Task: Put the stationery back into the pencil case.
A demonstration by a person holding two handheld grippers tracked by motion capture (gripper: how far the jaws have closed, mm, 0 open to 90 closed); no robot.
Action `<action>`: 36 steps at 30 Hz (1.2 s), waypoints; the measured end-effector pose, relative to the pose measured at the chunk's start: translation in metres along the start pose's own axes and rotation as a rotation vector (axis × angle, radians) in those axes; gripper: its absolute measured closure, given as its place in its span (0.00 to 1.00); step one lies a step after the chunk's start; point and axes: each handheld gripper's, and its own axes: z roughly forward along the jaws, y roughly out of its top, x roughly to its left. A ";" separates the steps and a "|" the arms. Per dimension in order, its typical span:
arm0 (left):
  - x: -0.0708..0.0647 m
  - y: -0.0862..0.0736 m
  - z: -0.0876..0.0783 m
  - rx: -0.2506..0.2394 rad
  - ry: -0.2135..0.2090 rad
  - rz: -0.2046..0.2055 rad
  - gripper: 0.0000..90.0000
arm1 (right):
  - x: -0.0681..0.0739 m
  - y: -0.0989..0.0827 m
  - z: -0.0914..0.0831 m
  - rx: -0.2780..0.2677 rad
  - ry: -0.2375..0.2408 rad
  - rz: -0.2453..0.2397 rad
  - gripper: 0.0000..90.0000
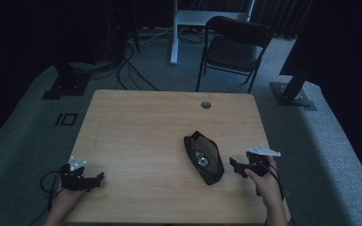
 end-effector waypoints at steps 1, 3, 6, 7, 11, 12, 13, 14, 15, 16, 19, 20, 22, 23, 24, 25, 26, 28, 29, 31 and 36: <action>0.000 0.000 0.000 0.000 0.000 0.000 0.00 | 0.000 0.000 0.000 0.000 0.000 0.000 0.20; 0.000 0.000 0.000 0.000 0.000 0.000 0.00 | -0.004 -0.006 0.001 0.006 0.004 0.012 0.20; 0.000 0.000 0.000 0.000 0.000 0.000 0.00 | -0.008 -0.012 0.001 0.017 -0.010 0.008 0.20; 0.000 0.000 0.000 0.000 0.000 0.000 0.00 | -0.009 -0.014 0.001 0.018 -0.012 0.009 0.20; 0.000 0.000 0.000 0.000 0.000 0.000 0.00 | -0.012 -0.025 0.003 0.038 -0.015 -0.001 0.19; 0.000 0.000 0.000 0.000 0.000 0.000 0.00 | -0.013 -0.028 0.004 0.046 -0.018 -0.004 0.19; 0.000 0.000 0.000 0.000 0.000 0.000 0.00 | -0.014 -0.031 0.004 0.052 -0.021 -0.016 0.19; 0.000 0.000 0.000 0.000 0.000 0.000 0.00 | -0.015 -0.034 0.005 0.062 -0.018 -0.028 0.19; 0.000 0.000 0.000 0.000 0.000 0.000 0.00 | -0.016 -0.035 0.005 0.071 -0.018 -0.038 0.19; 0.000 0.000 0.000 0.000 0.000 0.000 0.00 | -0.016 -0.037 0.005 0.081 -0.020 -0.050 0.19; 0.000 0.000 0.000 0.000 0.000 0.000 0.00 | -0.018 -0.042 0.007 0.095 -0.029 -0.055 0.19; 0.000 0.000 0.000 0.000 0.000 0.000 0.00 | -0.018 -0.044 0.008 0.102 -0.029 -0.064 0.19; 0.000 0.000 0.000 0.000 0.000 0.000 0.00 | -0.018 -0.046 0.009 0.110 -0.034 -0.096 0.19; 0.000 0.000 0.000 0.000 0.000 0.000 0.00 | -0.018 -0.047 0.009 0.115 -0.038 -0.109 0.18; 0.000 0.000 0.000 0.000 0.000 0.000 0.00 | -0.018 -0.048 0.009 0.122 -0.041 -0.116 0.18; 0.000 0.000 0.000 0.000 0.000 0.000 0.00 | -0.019 -0.049 0.010 0.126 -0.041 -0.118 0.16; 0.000 0.000 0.000 0.000 0.000 0.000 0.00 | -0.019 -0.050 0.010 0.123 -0.036 -0.111 0.15; 0.000 0.000 0.000 0.000 0.000 0.000 0.00 | -0.020 -0.051 0.010 0.113 -0.030 -0.116 0.15; 0.000 0.000 0.000 0.000 0.000 0.000 0.00 | -0.020 -0.052 0.011 0.106 -0.027 -0.120 0.15; 0.000 0.000 0.000 0.000 0.000 0.000 0.00 | -0.020 -0.054 0.012 0.090 -0.019 -0.112 0.14; 0.000 0.000 0.000 0.000 0.000 0.000 0.00 | -0.019 -0.054 0.012 0.089 -0.012 -0.118 0.14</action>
